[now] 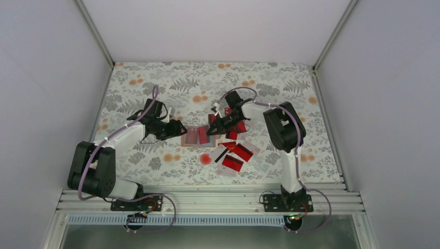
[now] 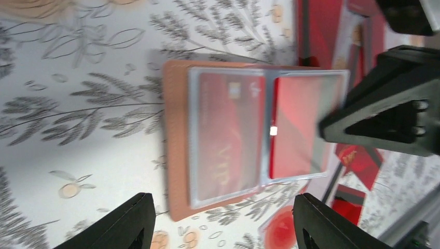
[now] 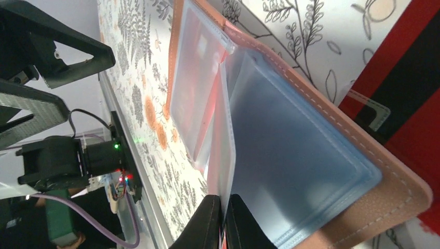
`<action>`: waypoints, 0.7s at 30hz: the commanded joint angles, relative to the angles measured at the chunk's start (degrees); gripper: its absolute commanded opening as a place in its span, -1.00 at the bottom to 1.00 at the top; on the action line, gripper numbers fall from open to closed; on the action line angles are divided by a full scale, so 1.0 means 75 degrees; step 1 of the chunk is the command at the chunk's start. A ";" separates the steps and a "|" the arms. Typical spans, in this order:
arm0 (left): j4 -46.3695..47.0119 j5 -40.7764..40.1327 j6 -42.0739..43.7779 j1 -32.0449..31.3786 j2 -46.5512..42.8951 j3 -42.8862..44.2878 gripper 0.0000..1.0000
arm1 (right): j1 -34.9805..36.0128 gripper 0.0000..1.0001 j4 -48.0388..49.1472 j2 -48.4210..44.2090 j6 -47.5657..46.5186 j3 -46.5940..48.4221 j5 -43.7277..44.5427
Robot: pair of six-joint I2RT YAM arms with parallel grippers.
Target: Put the credit cards into the card holder
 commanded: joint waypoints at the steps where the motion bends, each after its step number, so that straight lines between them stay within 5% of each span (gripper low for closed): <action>1: -0.0565 -0.0982 0.0073 0.0031 -0.0017 0.0077 0.34 | 0.0147 -0.88 -0.0266 -0.0052 0.0267 0.0362 0.0521; 9: -0.0368 -0.1064 0.0131 0.0034 0.0250 -0.0174 0.30 | 0.0342 -0.44 -0.0557 -0.0065 0.0674 0.0743 0.0500; 21: -0.0360 -0.0989 0.0181 0.0037 0.0250 -0.0270 0.23 | 0.0793 -0.33 -0.0606 -0.0143 0.1059 0.1039 0.0365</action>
